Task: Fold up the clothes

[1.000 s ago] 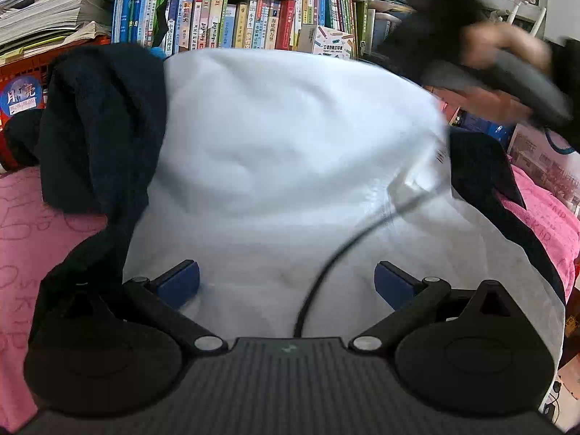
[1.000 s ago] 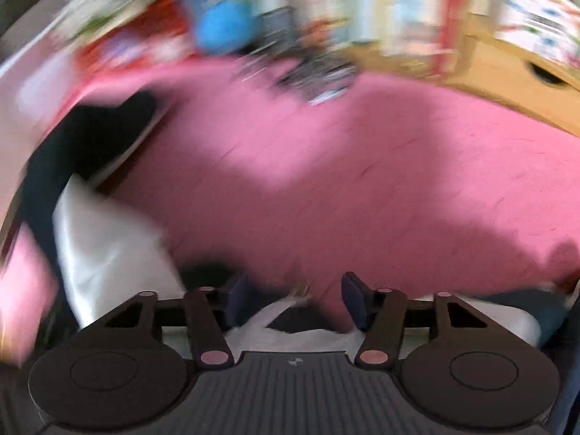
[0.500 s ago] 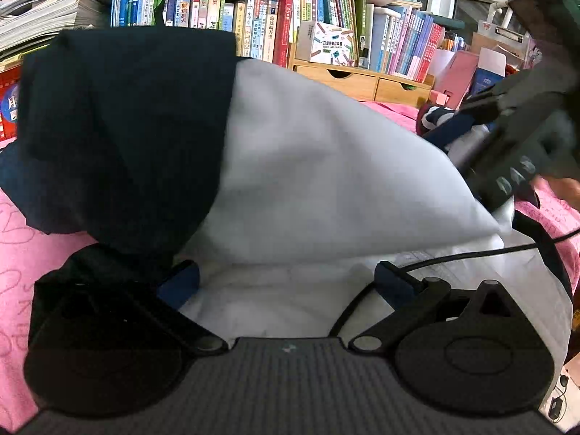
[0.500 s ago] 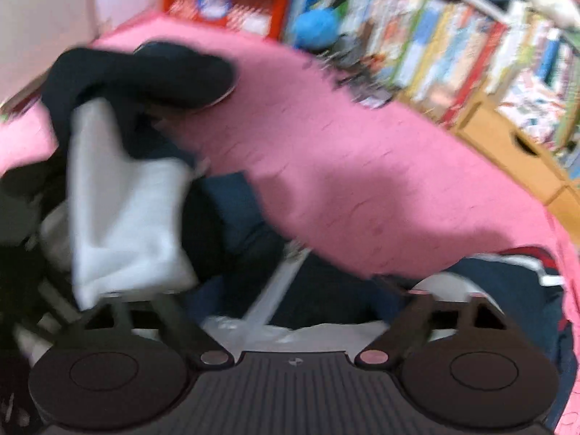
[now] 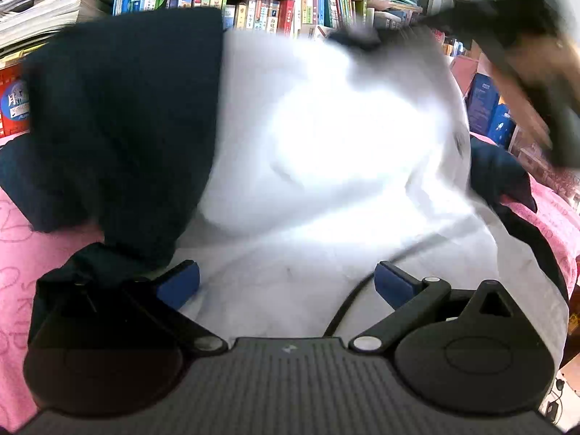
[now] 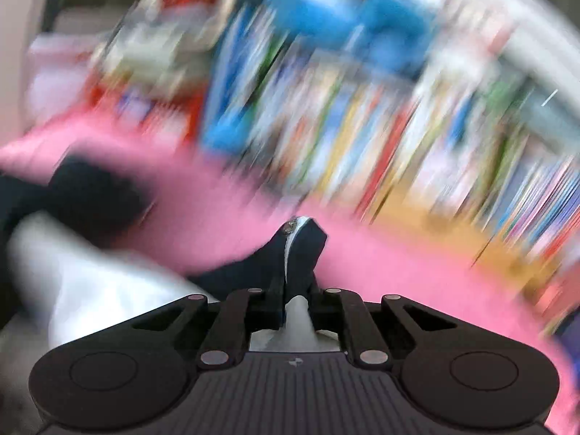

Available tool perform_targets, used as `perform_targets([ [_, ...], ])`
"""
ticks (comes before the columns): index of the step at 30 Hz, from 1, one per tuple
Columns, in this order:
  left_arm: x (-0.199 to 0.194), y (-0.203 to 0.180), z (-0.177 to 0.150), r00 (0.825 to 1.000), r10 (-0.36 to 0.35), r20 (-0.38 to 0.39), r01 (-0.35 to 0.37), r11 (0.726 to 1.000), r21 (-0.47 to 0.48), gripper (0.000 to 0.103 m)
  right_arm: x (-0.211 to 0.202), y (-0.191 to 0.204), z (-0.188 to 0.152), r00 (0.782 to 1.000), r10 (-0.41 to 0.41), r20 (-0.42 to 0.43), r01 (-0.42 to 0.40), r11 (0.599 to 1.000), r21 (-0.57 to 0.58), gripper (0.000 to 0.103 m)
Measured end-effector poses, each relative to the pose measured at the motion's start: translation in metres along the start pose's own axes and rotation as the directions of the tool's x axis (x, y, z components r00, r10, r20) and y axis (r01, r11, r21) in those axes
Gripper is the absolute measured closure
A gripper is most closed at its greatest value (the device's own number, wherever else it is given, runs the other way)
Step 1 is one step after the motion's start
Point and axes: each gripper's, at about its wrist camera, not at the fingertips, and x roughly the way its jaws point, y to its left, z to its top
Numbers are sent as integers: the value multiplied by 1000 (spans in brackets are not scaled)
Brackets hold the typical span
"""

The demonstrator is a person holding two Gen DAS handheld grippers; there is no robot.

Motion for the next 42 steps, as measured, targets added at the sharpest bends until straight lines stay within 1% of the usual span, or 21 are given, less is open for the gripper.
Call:
perform_targets([
  [1,0,0,0,1000,-1,1,1,1000,0,0,7,-6,16,996,-46,73,44,999,27,91],
  [4,0,-5,-2,1000,2,8,-2,1000,21,0,63,-25,59,990,-42,137,21,988,150,88],
  [5,1,-4,-1,1000,11,0,-11,1000,12,0,90,-28,63,995,7,100,-26,983,184,81],
  [7,3,-2,-2,1000,16,-2,-16,1000,-8,0,150,-23,60,994,80,-75,-63,978,198,66],
  [10,3,-2,-4,1000,9,5,-9,1000,-20,0,178,-19,40,962,55,-267,5,975,221,56],
  [11,4,-2,-3,1000,7,7,-7,1000,-23,0,180,-20,33,950,54,-306,20,972,234,48],
  [14,3,1,-6,1000,-2,20,3,999,-46,0,144,-43,26,977,110,-181,-51,951,305,5],
  [15,2,3,-7,1000,-5,26,6,998,-56,0,128,-52,25,984,113,-135,-63,944,325,0],
  [17,-3,7,-9,998,34,51,-29,994,-102,0,98,-74,19,989,140,-35,-120,930,349,0],
  [20,-27,10,-3,995,87,48,-81,990,-118,0,65,-89,-4,985,173,-28,-152,925,347,1],
  [25,-84,43,15,980,112,165,-78,977,-200,0,63,-69,-66,977,135,-164,-97,970,225,10],
  [28,-77,79,43,942,306,138,-261,926,-274,0,71,-54,-93,966,152,-210,-103,968,227,12],
  [30,-54,112,60,887,458,49,-418,845,-334,0,71,-43,-99,975,122,-187,-85,977,198,10],
  [34,-5,171,70,843,522,-135,-514,705,-488,0,66,-40,-103,981,104,-165,-71,978,196,5],
  [36,22,185,69,844,497,-202,-522,674,-523,0,69,-45,-103,977,120,-176,-78,971,227,1],
  [37,34,190,66,856,478,-198,-502,674,-542,0,70,-48,-103,974,132,-183,-84,965,249,0],
  [38,43,189,66,850,491,-192,-509,672,-537,0,72,-52,-106,971,151,-187,-96,957,273,0],
  [39,53,187,66,843,504,-186,-518,670,-532,4,73,-56,-108,967,168,-191,-106,949,296,0],
  [40,61,181,67,816,553,-169,-554,665,-501,13,74,-58,-108,966,175,-191,-110,945,307,0],
  [41,69,180,68,803,570,-173,-575,667,-473,41,74,-58,-109,966,171,-192,-108,948,301,0],
  [42,76,176,70,773,609,-179,-617,655,-436,60,74,-58,-109,968,165,-191,-104,950,293,0],
])
